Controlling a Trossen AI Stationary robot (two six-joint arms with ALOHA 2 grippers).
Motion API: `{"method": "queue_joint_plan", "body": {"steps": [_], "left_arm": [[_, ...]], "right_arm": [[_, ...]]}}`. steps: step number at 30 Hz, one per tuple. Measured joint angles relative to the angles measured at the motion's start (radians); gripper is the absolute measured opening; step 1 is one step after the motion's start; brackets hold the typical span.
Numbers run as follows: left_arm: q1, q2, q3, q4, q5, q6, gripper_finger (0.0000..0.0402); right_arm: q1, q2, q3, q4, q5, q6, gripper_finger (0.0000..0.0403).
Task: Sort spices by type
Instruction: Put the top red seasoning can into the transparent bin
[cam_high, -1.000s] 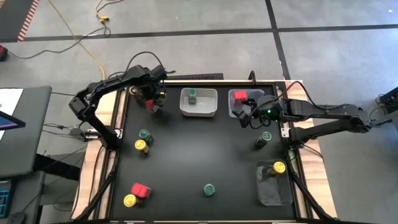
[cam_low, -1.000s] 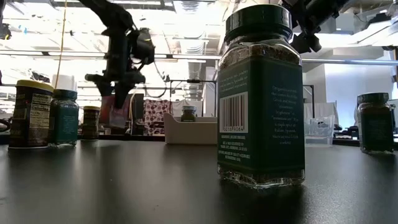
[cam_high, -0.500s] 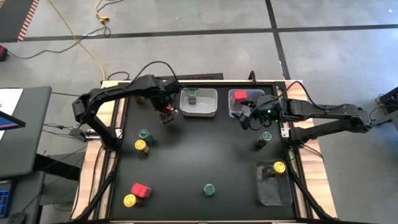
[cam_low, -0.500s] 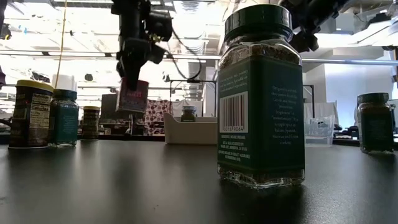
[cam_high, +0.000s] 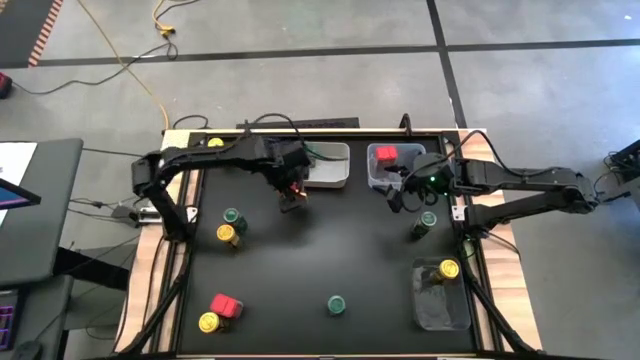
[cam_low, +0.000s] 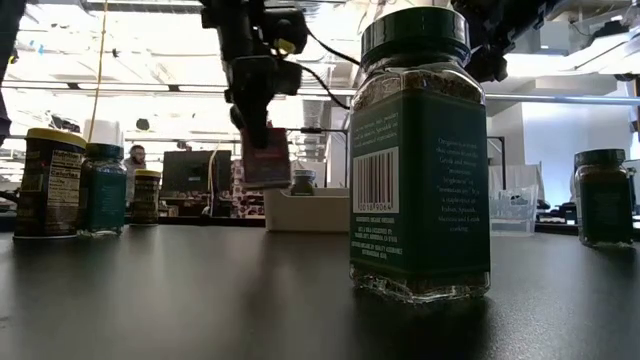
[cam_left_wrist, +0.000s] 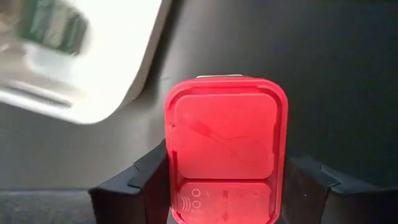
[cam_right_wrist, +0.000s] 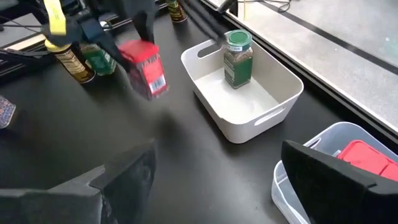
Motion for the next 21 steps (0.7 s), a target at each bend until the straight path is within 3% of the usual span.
{"method": "queue_joint_plan", "body": {"steps": [12,21], "left_arm": [[-0.120,0.339,0.378,-0.120,-0.023,0.087,0.0217],[-0.177,0.518,0.648,-0.166,-0.047,0.095,0.0217]], "right_arm": [[0.000,0.000,0.000,-0.049,-0.002,-0.001,0.0369],[0.000,-0.011,0.000,-0.265,-0.004,0.000,0.0369]]}}
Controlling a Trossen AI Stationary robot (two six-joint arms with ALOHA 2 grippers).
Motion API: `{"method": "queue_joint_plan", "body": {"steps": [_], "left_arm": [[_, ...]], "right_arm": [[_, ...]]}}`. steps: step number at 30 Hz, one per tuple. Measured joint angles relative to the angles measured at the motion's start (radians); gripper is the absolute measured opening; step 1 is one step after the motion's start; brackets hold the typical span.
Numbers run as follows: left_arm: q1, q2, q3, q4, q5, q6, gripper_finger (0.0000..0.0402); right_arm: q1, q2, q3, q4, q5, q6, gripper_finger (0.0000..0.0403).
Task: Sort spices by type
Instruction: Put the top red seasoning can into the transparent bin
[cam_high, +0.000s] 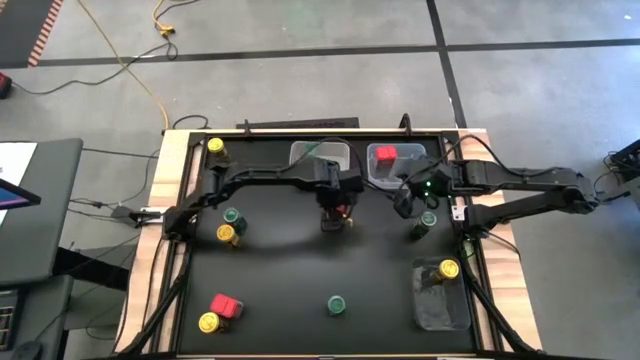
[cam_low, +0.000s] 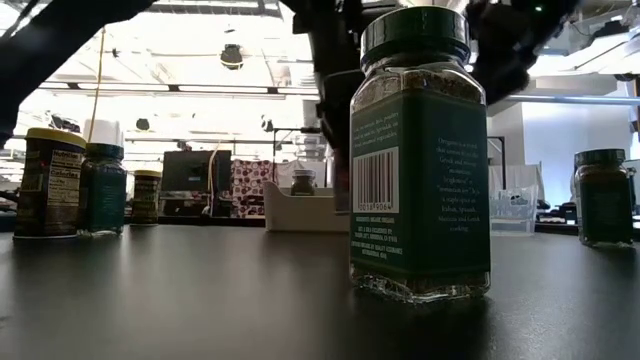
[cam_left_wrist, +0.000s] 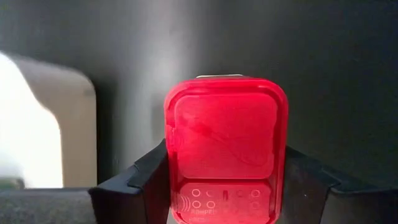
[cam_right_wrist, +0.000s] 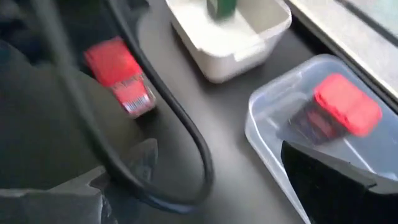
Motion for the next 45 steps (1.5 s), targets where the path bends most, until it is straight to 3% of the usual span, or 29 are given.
{"method": "queue_joint_plan", "body": {"steps": [7,29,45], "left_arm": [[-0.054,0.030,0.051,-0.022,-0.022,0.025,0.0217],[-0.098,0.029,0.050,0.158,-0.055,-0.082,0.0234],[-0.098,0.029,-0.060,0.272,-0.054,-0.177,0.0235]], "right_arm": [[0.003,-0.036,0.000,-0.130,-0.010,0.113,0.0369],[0.072,-0.149,0.000,-0.191,-0.025,0.101,0.0368],[0.072,-0.149,0.000,-0.232,-0.024,0.077,0.0368]]}}
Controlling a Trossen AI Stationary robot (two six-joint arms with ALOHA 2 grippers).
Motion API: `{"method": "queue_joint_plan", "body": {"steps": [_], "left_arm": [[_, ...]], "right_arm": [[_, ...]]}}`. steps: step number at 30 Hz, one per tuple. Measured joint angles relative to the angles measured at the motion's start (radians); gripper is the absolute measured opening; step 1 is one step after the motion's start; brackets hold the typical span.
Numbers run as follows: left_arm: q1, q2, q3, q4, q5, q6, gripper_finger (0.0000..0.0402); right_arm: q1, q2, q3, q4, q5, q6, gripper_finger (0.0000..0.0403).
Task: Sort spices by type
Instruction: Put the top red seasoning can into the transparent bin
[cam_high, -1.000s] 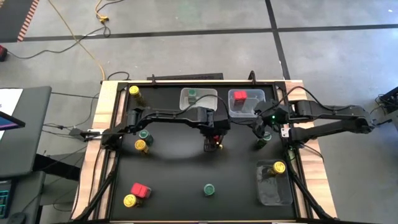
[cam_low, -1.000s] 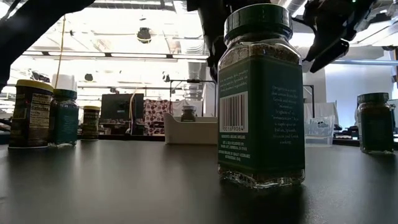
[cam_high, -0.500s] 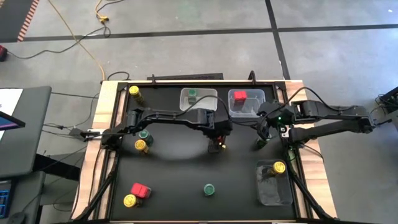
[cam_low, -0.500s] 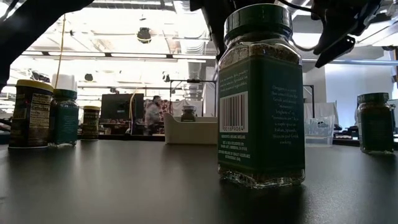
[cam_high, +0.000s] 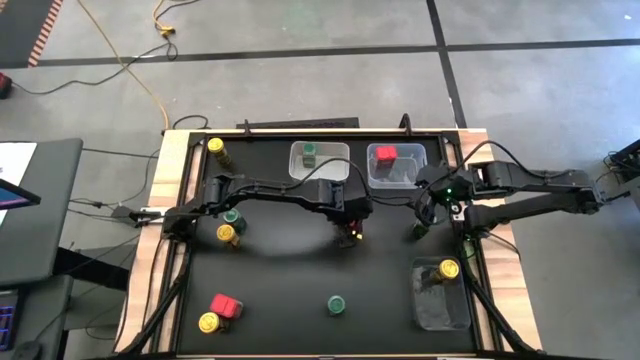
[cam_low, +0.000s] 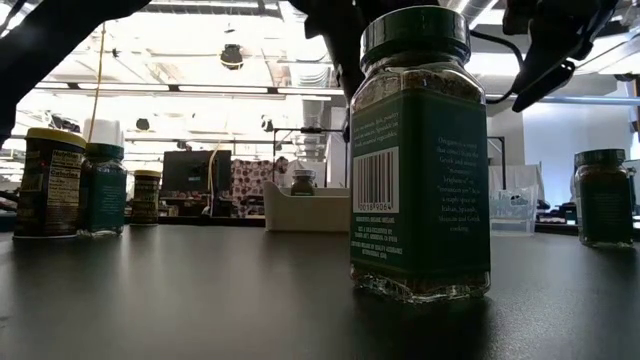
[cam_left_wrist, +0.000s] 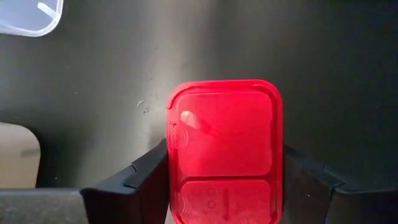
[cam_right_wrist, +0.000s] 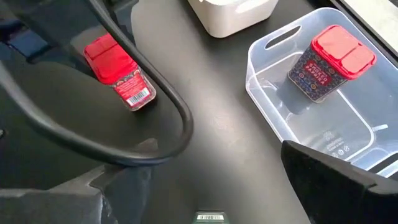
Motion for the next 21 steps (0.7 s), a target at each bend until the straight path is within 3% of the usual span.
{"method": "queue_joint_plan", "body": {"steps": [8,21], "left_arm": [[0.001,0.000,0.000,-0.001,0.001,-0.024,0.0238],[0.003,-0.005,0.006,-0.021,0.002,0.002,0.0274]], "right_arm": [[0.000,0.000,0.000,-0.001,0.000,-0.001,0.0368],[0.000,0.000,0.000,-0.003,0.000,-0.006,0.0368]]}}
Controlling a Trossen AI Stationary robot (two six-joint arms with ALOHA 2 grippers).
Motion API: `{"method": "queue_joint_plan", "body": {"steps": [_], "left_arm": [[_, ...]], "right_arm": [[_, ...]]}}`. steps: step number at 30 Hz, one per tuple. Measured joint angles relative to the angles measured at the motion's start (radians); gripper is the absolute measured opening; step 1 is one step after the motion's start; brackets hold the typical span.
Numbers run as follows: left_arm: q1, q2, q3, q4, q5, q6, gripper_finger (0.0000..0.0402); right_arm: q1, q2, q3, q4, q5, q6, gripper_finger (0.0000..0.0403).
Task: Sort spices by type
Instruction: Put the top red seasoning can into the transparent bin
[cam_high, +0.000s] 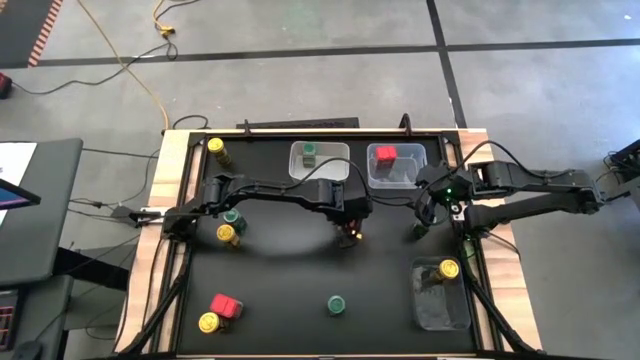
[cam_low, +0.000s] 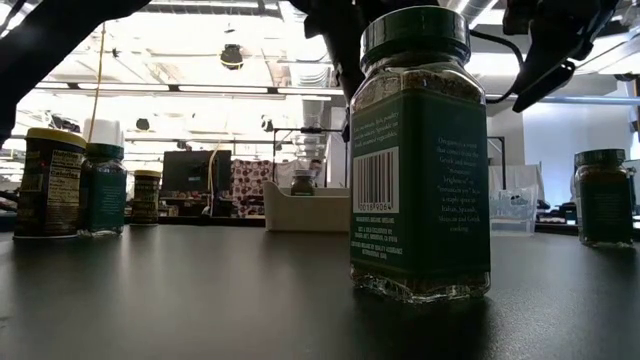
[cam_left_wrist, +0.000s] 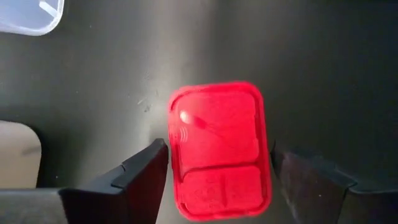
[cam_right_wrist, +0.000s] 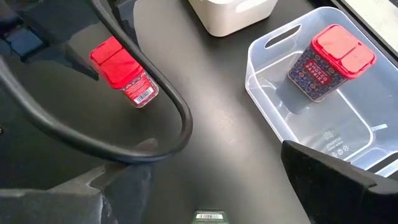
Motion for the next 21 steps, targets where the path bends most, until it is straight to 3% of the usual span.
{"method": "queue_joint_plan", "body": {"steps": [9,12,15,21], "left_arm": [[0.009,-0.063,0.068,-0.118,-0.004,0.008,0.0272],[0.012,-0.091,0.083,-0.202,-0.018,0.081,0.0272],[0.012,-0.119,0.085,-0.277,-0.018,0.060,0.0272],[-0.002,-0.129,0.043,-0.271,0.073,0.105,0.0272]], "right_arm": [[0.002,0.002,0.000,0.004,0.000,-0.055,0.0368],[0.007,0.012,0.000,0.019,0.000,-0.122,0.0368],[0.020,0.041,0.000,0.056,0.000,-0.228,0.0368],[0.054,0.144,0.000,0.190,0.000,-0.281,0.0368]]}}
